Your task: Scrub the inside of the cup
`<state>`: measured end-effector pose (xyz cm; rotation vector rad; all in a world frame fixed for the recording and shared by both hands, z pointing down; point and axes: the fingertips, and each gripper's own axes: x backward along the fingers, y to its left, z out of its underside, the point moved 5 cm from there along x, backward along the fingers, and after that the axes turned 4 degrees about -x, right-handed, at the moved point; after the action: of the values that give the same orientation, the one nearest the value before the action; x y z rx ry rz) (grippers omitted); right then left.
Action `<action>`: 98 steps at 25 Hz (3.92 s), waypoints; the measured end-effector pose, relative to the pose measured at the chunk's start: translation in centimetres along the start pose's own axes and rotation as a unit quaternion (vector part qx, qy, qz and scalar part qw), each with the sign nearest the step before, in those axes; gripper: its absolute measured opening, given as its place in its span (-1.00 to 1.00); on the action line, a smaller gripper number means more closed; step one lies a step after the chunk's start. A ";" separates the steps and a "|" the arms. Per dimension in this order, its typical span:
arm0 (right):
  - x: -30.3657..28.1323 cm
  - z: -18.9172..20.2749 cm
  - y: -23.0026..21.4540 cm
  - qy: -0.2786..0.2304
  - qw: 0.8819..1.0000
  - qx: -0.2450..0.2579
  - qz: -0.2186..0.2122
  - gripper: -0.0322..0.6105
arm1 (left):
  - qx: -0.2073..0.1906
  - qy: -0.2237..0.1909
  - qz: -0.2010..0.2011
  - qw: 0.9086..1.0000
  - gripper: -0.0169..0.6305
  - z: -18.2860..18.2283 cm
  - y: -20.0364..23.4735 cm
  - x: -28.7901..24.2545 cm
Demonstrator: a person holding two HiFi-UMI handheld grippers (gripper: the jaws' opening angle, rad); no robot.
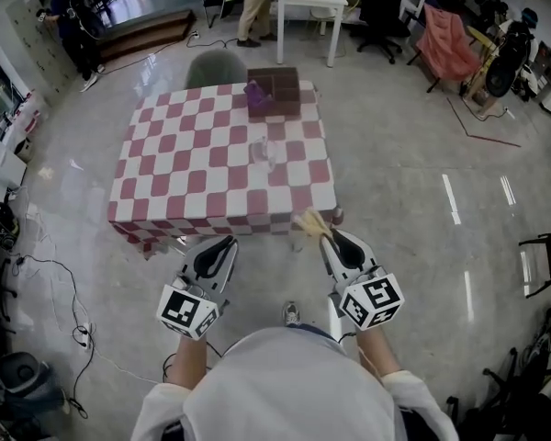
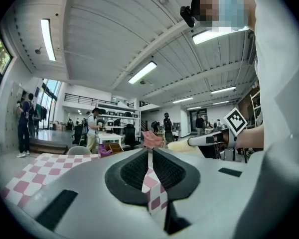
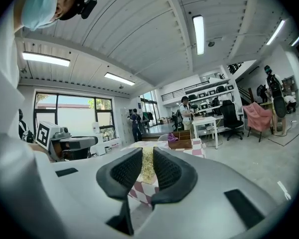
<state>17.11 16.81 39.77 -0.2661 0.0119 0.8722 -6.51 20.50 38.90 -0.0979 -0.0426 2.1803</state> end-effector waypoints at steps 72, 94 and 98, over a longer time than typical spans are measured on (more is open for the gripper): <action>-24.8 -2.9 -11.3 0.032 0.999 0.012 0.014 -0.66 | 0.033 0.059 0.078 0.995 -0.76 10.0 19.3 -22.5; -26.0 -2.8 -14.3 0.052 0.998 0.018 -0.010 -0.66 | -0.026 0.126 0.110 0.986 0.22 17.3 15.2 -27.9; -25.5 -2.6 -14.8 0.060 0.998 0.017 -0.005 -0.66 | -0.017 0.119 0.089 0.989 0.23 17.7 15.3 -28.8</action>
<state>12.11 -12.14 43.63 -0.2859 0.1366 0.8436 -4.09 -11.73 57.06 -0.3938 0.0676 2.3321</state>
